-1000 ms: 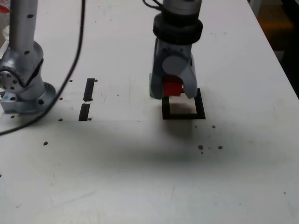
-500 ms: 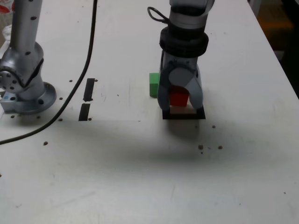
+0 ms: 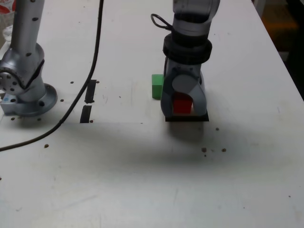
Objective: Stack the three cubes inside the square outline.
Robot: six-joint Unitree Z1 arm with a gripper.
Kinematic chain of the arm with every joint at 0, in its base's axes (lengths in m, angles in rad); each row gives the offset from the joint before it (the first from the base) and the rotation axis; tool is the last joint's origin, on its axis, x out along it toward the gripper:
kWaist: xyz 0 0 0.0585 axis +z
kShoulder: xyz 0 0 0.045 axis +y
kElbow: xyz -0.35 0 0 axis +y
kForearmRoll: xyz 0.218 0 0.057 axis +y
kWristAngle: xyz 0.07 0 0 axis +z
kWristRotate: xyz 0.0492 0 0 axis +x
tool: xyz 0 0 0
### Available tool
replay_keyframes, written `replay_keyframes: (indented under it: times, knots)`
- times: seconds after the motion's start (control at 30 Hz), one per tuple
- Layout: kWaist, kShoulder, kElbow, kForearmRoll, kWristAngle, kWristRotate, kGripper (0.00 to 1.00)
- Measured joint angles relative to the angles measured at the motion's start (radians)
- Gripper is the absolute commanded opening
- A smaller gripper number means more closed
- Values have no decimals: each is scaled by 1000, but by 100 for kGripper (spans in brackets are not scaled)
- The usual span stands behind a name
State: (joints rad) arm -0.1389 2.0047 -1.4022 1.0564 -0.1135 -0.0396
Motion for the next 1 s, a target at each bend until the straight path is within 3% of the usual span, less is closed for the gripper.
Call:
replay_keyframes:
  times: [0.57, 1.0]
  knots:
    - [15, 7, 35, -31, 34, 10, 68]
    - [18, -97, 6, 54, 102, -3, 73]
